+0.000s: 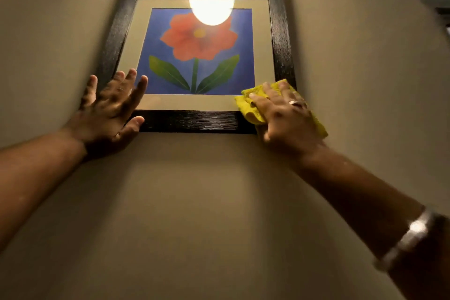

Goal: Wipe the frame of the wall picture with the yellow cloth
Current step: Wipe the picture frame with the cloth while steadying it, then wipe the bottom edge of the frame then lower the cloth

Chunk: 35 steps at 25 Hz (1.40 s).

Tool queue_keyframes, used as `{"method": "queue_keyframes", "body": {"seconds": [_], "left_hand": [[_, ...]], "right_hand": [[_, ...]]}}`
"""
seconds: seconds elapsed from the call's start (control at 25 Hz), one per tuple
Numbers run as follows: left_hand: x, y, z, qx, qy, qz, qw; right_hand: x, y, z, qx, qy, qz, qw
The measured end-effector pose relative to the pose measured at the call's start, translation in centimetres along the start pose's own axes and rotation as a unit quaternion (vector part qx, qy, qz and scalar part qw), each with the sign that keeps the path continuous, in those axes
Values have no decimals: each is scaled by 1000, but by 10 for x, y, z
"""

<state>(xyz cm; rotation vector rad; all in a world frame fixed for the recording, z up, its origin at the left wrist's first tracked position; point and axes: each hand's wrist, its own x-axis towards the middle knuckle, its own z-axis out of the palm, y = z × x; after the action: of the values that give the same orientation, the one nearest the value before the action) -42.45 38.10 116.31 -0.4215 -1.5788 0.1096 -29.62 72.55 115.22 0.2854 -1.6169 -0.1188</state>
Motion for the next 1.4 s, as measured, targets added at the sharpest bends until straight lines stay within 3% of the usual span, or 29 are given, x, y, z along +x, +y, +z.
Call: {"method": "queue_keyframes", "body": {"seconds": [0.12,0.2,0.32,0.44,0.52,0.6,0.64,0.68,0.72,0.76,0.8,0.88,0.96,1.08,1.16,1.24,1.32,1.4], "left_hand": [[-14,21,-41,54,-118,-57,990],[-27,22,-59,86,-152,-93,980],[-62,-6,-108,186,-159,-20,969],[-97,-34,-165,284,-237,97,924],[-107,-47,-191,274,-262,84,922],[-108,-48,-205,92,-246,-70,962],[-110,-45,-211,-63,-222,-192,954],[-114,-43,-218,-223,-207,-306,902],[-120,-41,-220,-348,-211,-394,824],[-134,-47,-227,-413,-241,-441,759],[-153,-56,-231,-446,-270,-461,718],[-195,-82,-246,-461,-311,-481,678],[-244,-122,-261,-432,-309,-492,690],[-319,-182,-282,-348,-346,-489,721],[-369,-218,-300,-315,-399,-489,709],[-424,-253,-312,-300,-440,-495,687],[-473,-272,-320,-290,-447,-501,682],[-526,-287,-323,-246,-442,-497,705]], "right_hand": [[-10,-62,31,24,-11,-97,995],[-6,-100,35,36,-37,-156,986],[-6,-97,39,42,-48,-176,982],[-1,-98,36,54,-68,-181,980],[-3,-120,32,86,-68,-172,979],[-13,-165,29,139,-52,-179,973],[-22,-197,27,177,-36,-177,968],[-32,-234,28,222,-12,-171,960],[-45,-269,30,267,7,-158,951],[-57,-311,31,314,17,-140,939],[-69,-351,31,356,20,-116,927],[-87,-421,33,455,3,-54,889],[-97,-485,36,544,-59,-21,837],[-113,-553,49,562,-240,-104,784],[-120,-591,55,586,-378,-158,699],[-125,-638,66,609,-465,-178,617],[-133,-684,78,603,-461,-204,618],[-154,-736,94,605,-455,-220,616]]}}
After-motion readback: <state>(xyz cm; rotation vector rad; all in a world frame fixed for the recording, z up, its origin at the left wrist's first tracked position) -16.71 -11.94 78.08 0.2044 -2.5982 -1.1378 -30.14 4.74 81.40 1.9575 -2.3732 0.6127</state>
